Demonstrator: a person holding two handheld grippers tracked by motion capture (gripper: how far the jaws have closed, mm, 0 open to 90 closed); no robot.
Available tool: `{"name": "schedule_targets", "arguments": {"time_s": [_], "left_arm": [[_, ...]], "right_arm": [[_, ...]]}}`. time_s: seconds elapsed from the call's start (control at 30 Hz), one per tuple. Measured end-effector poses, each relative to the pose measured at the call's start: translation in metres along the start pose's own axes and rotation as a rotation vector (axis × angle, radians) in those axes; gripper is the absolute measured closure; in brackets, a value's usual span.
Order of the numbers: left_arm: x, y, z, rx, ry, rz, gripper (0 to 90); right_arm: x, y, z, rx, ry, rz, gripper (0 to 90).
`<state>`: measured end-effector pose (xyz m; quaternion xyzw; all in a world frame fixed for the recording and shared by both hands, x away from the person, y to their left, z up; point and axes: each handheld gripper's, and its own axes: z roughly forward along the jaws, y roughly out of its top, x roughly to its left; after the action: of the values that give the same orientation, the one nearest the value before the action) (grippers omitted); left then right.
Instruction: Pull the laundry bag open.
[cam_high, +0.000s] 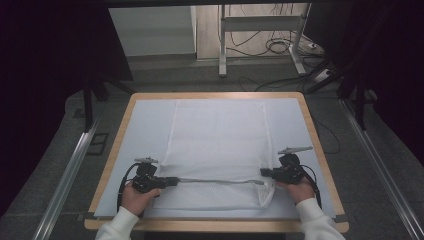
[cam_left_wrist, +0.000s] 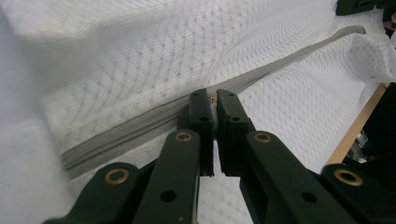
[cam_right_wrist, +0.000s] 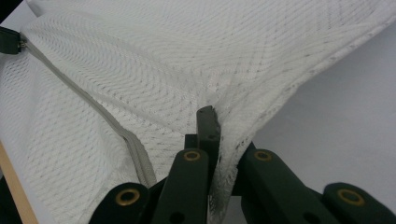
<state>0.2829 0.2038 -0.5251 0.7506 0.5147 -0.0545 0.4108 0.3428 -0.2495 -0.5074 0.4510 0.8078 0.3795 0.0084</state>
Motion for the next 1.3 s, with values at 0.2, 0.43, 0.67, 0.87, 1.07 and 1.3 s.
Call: {"name": "schedule_targets", "arguments": {"time_s": [0.2, 0.43, 0.67, 0.87, 1.07, 1.3], "left_arm": [[0.007, -0.005, -0.008, -0.013, 0.009, -0.013, 86.7], [0.012, -0.008, -0.016, -0.024, 0.040, -0.006, 86.6], [0.017, -0.012, -0.022, -0.033, 0.039, -0.019, 86.6], [0.023, -0.018, -0.028, -0.036, 0.048, -0.029, 86.7], [0.026, -0.021, -0.033, -0.040, 0.052, -0.036, 86.7], [0.037, -0.031, -0.044, -0.056, 0.056, -0.072, 86.6]], "right_arm": [[-0.001, 0.000, 0.000, -0.002, -0.002, 0.002, 88.7], [-0.001, 0.000, 0.000, -0.004, -0.002, 0.002, 88.7], [-0.001, 0.000, 0.000, 0.002, -0.004, 0.001, 88.6], [-0.001, 0.000, 0.001, 0.002, -0.009, 0.001, 88.6], [-0.001, 0.000, 0.001, 0.002, -0.010, 0.001, 88.7], [-0.001, 0.000, 0.001, 0.003, -0.013, 0.005, 88.6]]}}
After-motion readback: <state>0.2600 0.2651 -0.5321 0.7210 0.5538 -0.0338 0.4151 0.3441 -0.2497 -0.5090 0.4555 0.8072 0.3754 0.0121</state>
